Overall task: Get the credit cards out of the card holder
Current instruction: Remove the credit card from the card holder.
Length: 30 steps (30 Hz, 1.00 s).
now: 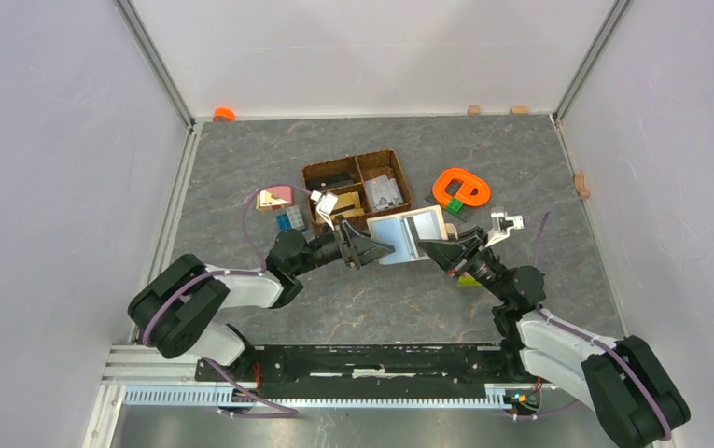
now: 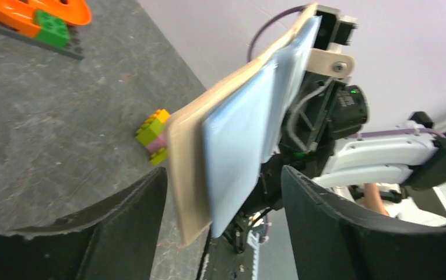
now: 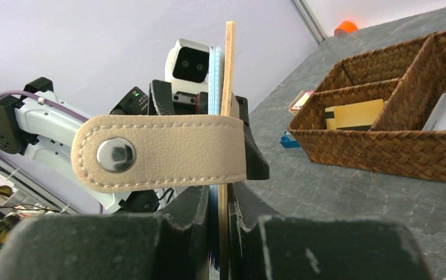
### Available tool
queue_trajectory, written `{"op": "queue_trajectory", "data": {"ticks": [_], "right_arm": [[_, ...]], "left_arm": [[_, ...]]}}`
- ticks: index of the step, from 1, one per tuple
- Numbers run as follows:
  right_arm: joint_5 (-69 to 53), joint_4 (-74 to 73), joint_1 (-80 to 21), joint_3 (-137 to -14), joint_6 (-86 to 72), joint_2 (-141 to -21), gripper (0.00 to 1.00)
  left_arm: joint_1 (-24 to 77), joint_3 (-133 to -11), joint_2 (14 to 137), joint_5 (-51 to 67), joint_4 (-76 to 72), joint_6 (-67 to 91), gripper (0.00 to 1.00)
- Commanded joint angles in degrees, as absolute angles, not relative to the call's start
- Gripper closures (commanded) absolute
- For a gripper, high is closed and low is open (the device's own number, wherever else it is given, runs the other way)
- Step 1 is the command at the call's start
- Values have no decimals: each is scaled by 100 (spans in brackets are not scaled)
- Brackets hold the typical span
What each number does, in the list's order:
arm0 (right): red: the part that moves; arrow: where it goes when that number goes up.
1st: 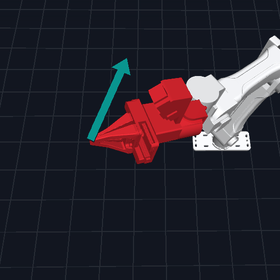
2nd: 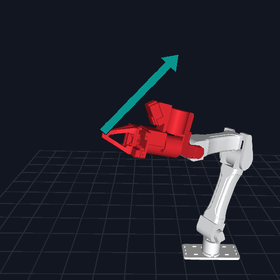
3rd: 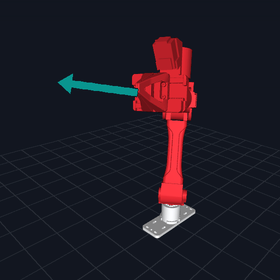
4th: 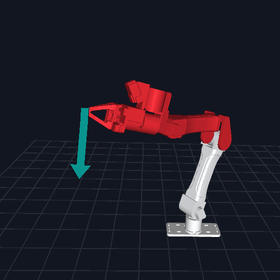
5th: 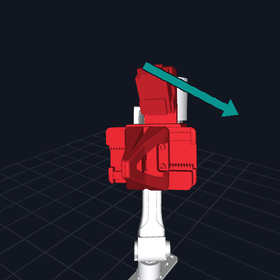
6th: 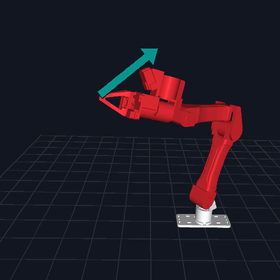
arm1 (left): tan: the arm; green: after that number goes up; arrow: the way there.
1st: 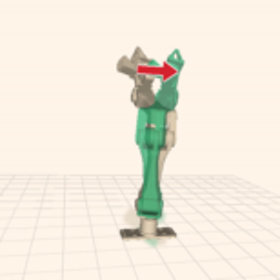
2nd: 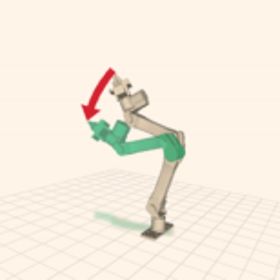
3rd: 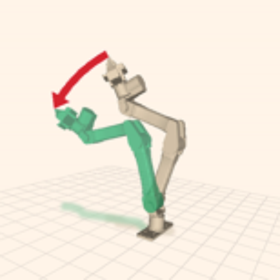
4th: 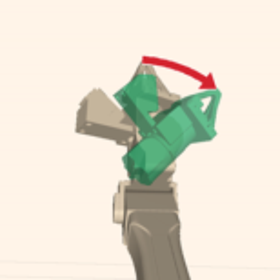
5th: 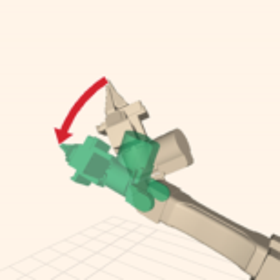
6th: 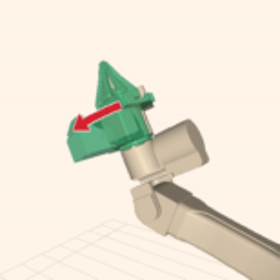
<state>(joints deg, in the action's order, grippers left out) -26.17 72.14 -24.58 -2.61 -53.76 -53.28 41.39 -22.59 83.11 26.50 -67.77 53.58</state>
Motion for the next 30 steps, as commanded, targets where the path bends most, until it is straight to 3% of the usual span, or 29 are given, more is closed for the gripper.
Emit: {"op": "queue_trajectory", "data": {"ticks": [1,4,6,10,14,17,22,30], "right_arm": [[-2829,8058,-2435,-281,-5666,-5655,89],[-2898,8027,-2435,-322,-5558,-5750,84],[-2872,7746,-2436,-364,-5396,-5714,75],[-2704,7127,-2409,-409,-5069,-5468,61],[-2537,6469,-2390,-494,-4735,-5159,51],[-2503,6287,-2391,-510,-4643,-5058,52],[-2543,6275,-2379,-544,-4672,-5138,56],[-2486,6145,-2324,-553,-4615,-4988,54]], "left_arm": [[4184,-2487,8534,3193,-8198,5870,35],[4178,-2496,8531,3208,-8227,5863,80],[4167,-2496,8470,3176,-8091,5843,96],[4031,-2544,8216,3039,-7144,5695,98],[3876,-3176,7921,3433,-4942,5238,98],[3891,-3502,7704,3490,-3839,4769,98],[3887,-3507,7424,3405,-3539,4580,98],[3886,-3545,7299,3242,-3190,4421,98]]}}
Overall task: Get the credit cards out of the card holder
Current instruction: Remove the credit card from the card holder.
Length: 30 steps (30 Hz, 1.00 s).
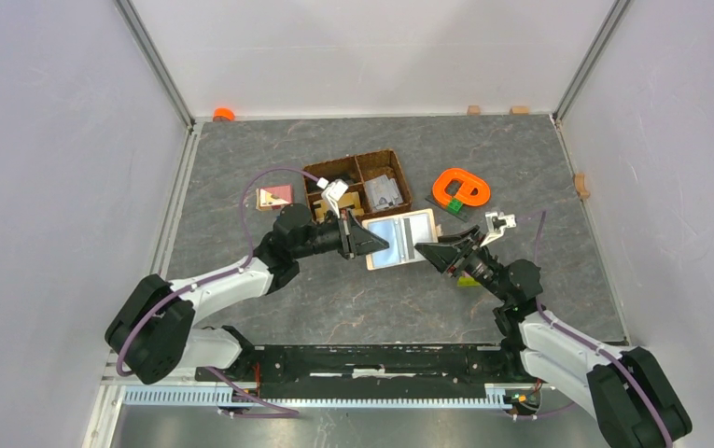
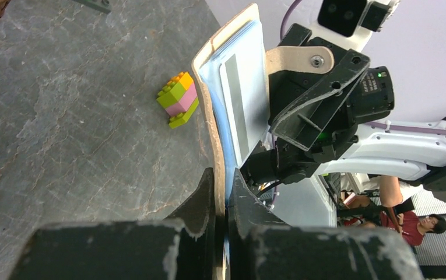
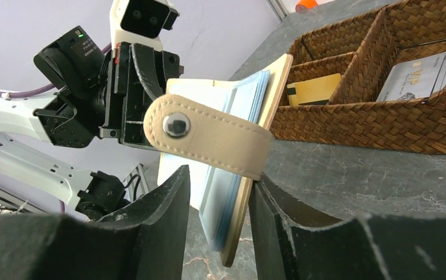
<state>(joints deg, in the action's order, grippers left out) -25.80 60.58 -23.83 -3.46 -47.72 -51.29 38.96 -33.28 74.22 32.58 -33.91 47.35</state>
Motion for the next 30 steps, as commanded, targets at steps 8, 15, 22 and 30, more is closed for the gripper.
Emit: {"op": "queue_trajectory", "data": {"ticks": [8,15,22,30], "right_arm": [[-2527,6028,-2215,-566,-4593,-4813,58],[-2749,6255,-2170,-571,-4792,-5027,88],[-2876,6574,-2154,-532,-5016,-5334,100],[-2650,6533,-2066,-398,-5106,-5257,100]], "left_arm": [[3893,-3549,7369,3349,-3275,4482,98],[3886,-3517,7309,3249,-3254,4453,98],[3885,-3424,6986,2382,-2651,4246,67],[3885,-3015,5902,922,-2107,4064,42]]}}
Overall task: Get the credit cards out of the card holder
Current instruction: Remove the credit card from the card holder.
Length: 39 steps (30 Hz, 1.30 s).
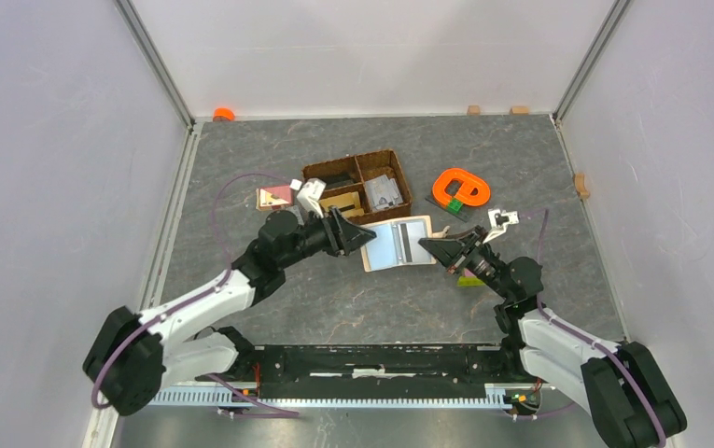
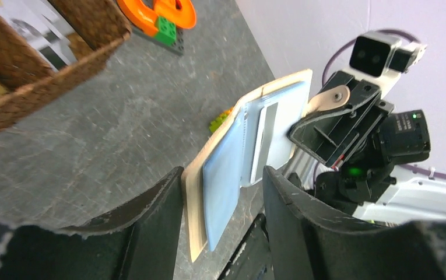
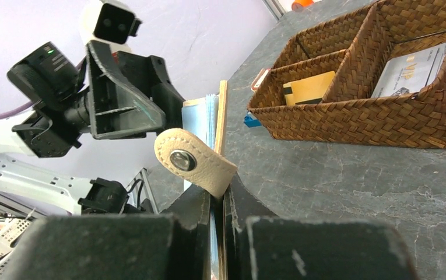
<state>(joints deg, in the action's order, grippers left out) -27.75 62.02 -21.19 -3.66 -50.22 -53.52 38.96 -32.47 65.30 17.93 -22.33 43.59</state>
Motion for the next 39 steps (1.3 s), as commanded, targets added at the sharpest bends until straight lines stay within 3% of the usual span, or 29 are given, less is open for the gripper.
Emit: {"op": "queue_trajectory", "data": {"ticks": [1,6,11,26,39], "right_arm": [[-2620,6514,-2065,-387,-5106,-5233,100],[-2577,6549,-2059,-368,-5128,-5202,100],[-2694,6859,-2057,-334,-5252,-5282,100],[-3143,7935,-2061,-305,-5791,-5823,100],[-3313,8584,-2072,-297,-6181,-6173,100]], "left_arm": [[3885,-2931,5703,780,-2109,4045,42],[3961,-2438,5177,1141,-3128,3946,44],[4070,-2309,5746,2405,-4927,4353,50],[4386,-2868,7414,3250,-5755,5006,56],[4407,-3144,7899,3401,-5523,5150,55]]}}
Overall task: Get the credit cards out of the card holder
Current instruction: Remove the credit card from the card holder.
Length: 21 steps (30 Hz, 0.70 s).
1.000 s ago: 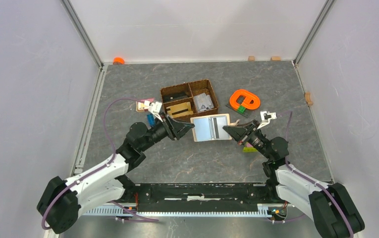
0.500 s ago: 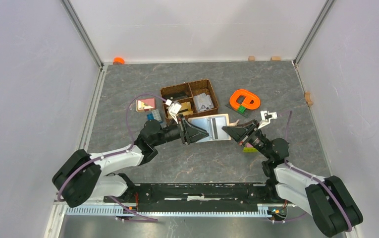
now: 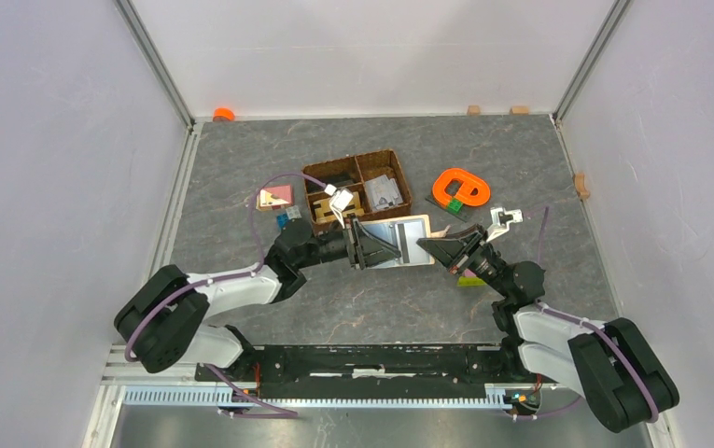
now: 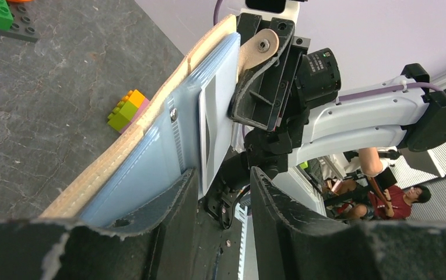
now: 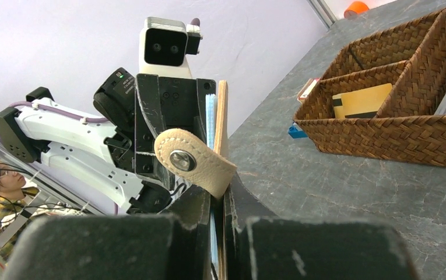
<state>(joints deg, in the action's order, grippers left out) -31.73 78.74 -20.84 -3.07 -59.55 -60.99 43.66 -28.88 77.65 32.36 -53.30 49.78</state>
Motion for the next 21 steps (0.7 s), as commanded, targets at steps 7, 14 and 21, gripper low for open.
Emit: {"op": "queue_trajectory", "data": {"ticks": [7,14,21], "right_arm": [[-3322,8668,-2092,-299,-6207,-6223,100],[-3311,8476,-2170,-361,-6069,-6286,100],[-3121,7282,-2241,-552,-5458,-6076,100]], "left_arm": [[4421,-3176,7921,3331,-5337,5075,55],[4421,-3103,7983,3538,-5955,5307,60],[4420,-3019,7876,3522,-6121,5283,75]]}}
